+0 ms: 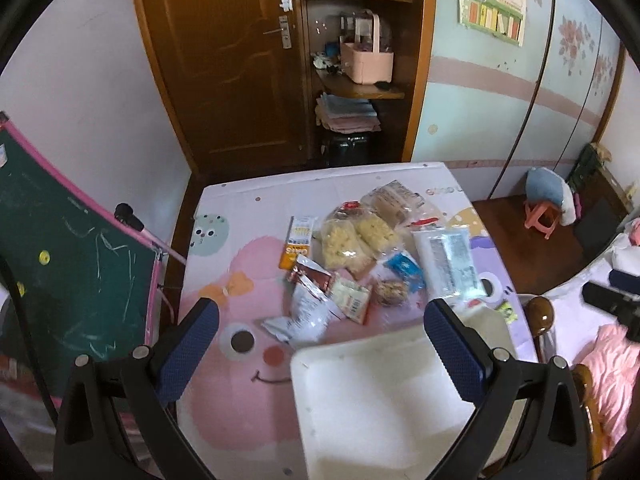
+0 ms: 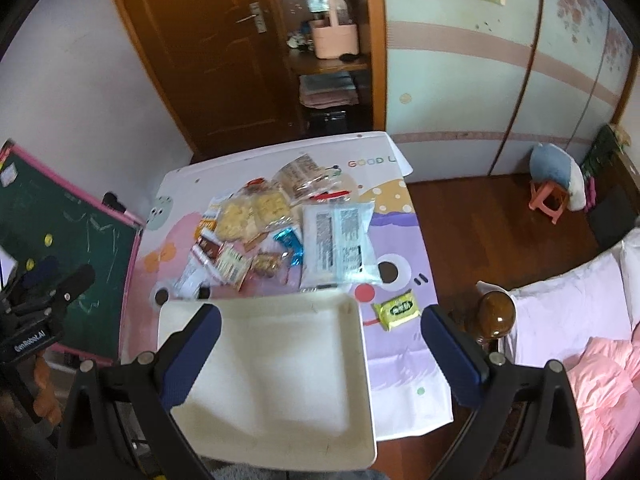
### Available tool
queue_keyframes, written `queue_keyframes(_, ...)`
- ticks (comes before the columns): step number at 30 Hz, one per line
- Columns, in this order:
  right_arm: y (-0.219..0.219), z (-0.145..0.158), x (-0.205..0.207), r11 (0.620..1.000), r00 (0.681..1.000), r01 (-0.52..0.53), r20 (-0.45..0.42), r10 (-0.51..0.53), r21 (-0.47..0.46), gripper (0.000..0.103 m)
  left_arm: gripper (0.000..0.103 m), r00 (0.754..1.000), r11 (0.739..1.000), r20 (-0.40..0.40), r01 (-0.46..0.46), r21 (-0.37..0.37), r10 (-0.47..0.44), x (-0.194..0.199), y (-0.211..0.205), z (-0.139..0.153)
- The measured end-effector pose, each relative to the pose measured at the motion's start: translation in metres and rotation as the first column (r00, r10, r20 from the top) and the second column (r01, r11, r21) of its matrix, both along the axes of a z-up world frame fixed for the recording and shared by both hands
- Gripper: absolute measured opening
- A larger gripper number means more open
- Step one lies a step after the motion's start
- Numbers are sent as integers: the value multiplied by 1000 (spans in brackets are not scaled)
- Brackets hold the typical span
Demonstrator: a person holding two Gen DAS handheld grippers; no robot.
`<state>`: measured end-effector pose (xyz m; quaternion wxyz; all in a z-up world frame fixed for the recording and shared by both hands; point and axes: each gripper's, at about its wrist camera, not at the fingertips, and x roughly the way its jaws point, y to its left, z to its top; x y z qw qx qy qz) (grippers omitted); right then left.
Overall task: Organize snacks
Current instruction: 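Grasp the white-and-red chip bag with left gripper while right grasps green cake packet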
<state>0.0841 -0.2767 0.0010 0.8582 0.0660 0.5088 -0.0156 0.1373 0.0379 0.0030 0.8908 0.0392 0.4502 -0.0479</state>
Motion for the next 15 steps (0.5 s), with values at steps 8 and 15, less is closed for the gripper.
queue_keyframes(8, -52, -57, 69, 986, 975, 169, -150, -166, 9, 96, 102, 984, 998, -165, 65, 8, -63, 75, 20, -79)
queue_keyframes(15, -99, -153, 86, 930, 866, 366, -376, -330, 28, 94, 102, 931, 996, -356, 93, 3, -86, 117, 29, -171)
